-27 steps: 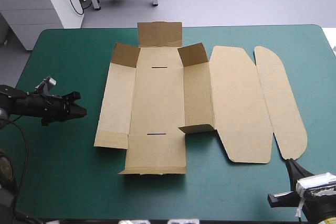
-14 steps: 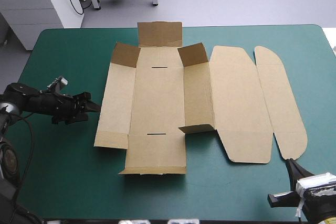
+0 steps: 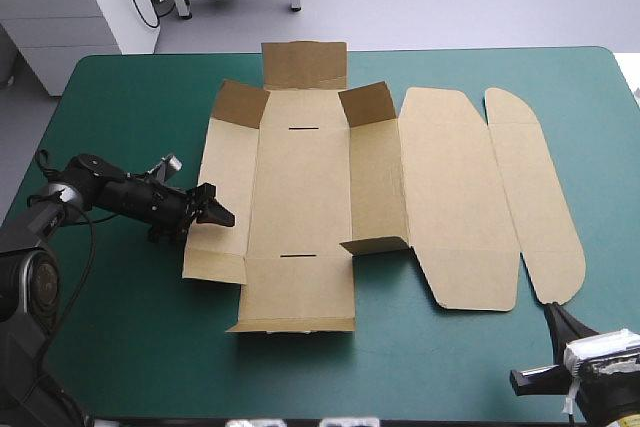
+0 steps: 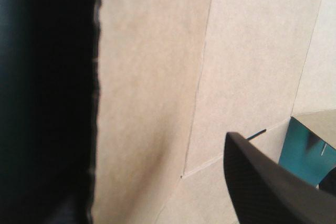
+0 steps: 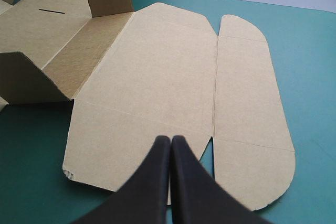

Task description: Fold the box

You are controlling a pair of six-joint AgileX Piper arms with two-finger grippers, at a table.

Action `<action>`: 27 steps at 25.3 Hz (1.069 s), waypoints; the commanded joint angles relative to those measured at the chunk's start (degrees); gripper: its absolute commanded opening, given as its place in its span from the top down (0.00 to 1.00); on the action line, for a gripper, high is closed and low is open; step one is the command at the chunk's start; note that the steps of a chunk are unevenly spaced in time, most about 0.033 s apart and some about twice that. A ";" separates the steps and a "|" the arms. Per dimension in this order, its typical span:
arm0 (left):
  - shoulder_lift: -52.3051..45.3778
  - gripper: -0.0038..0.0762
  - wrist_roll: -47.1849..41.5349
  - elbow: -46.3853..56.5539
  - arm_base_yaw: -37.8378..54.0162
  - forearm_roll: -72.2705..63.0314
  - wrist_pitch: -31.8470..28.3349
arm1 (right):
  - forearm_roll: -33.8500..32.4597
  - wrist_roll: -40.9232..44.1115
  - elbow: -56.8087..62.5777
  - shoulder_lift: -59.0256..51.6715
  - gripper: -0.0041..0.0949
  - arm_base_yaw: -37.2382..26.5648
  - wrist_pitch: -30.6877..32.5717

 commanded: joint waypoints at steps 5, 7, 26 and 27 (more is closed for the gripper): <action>-1.59 0.57 -0.44 -0.89 -1.07 -6.20 7.41 | 0.35 0.02 -1.36 -1.28 0.98 0.14 -4.28; -1.59 0.71 -0.44 -0.89 -1.07 -6.23 8.78 | 0.35 0.02 -1.36 -1.28 0.98 0.14 -4.28; -5.47 0.96 -7.64 -27.22 -15.86 43.03 9.67 | 0.35 0.02 -1.36 -1.28 0.98 0.14 -4.28; -5.47 0.96 -7.64 -29.50 -17.81 46.18 9.67 | 0.35 0.02 -1.36 -1.28 0.98 0.14 -4.28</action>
